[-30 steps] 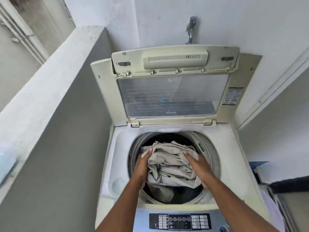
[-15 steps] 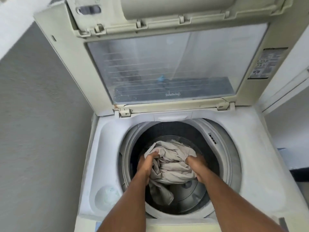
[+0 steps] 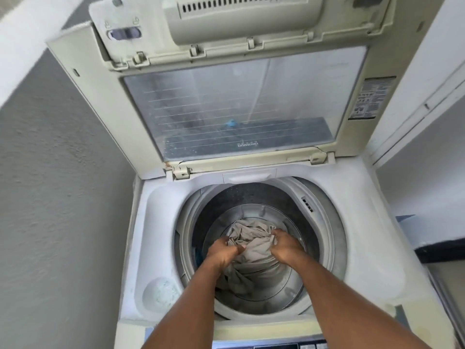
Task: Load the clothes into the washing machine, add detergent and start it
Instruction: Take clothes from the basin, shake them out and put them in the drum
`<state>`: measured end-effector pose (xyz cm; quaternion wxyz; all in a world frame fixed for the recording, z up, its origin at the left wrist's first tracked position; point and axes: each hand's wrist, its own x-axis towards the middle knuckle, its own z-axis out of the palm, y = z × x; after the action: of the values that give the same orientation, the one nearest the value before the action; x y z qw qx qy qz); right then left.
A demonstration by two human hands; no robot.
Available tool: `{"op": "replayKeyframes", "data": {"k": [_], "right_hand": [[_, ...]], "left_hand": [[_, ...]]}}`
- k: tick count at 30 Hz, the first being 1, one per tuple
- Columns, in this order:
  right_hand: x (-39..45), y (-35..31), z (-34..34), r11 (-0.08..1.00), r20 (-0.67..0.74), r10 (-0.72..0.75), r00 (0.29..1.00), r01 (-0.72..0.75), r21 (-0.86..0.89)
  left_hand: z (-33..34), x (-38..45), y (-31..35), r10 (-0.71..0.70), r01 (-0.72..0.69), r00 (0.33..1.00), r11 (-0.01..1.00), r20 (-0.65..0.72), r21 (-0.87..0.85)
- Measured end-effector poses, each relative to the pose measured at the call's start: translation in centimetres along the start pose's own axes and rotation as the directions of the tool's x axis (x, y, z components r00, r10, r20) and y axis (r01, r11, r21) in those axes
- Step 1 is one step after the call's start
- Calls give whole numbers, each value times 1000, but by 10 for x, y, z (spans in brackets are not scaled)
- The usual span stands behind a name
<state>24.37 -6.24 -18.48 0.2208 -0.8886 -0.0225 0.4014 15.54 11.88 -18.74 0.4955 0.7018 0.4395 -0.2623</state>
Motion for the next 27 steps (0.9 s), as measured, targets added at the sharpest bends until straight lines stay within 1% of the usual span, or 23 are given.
{"op": "replayKeyframes", "data": {"k": [2, 5, 9, 13, 19, 23, 27], "right_hand": [[-17, -6, -8, 991, -30, -80, 996, 76, -107], [-50, -15, -18, 939, -69, -237, 969, 210, -274], [-97, -22, -29, 900, -130, -333, 934, 274, -340], [-146, -35, -49, 861, -165, -408, 898, 319, -396], [-213, -50, -77, 823, -250, -489, 836, 347, -449], [-244, -52, -87, 806, -280, -516, 809, 348, -480], [-266, -52, -98, 799, -310, -527, 792, 337, -497]], "left_hand": [[-5, -14, 1, 72, -68, 996, 994, -50, 83], [-11, -47, 3, 206, -184, 973, 965, -105, 188], [-17, -100, 5, 376, -292, 910, 879, -173, 376], [-20, -153, 10, 524, -375, 827, 785, -206, 493], [-20, -219, 23, 653, -426, 714, 693, -254, 582], [-17, -250, 30, 682, -440, 694, 657, -233, 612], [-16, -267, 37, 718, -461, 658, 623, -227, 632]]}}
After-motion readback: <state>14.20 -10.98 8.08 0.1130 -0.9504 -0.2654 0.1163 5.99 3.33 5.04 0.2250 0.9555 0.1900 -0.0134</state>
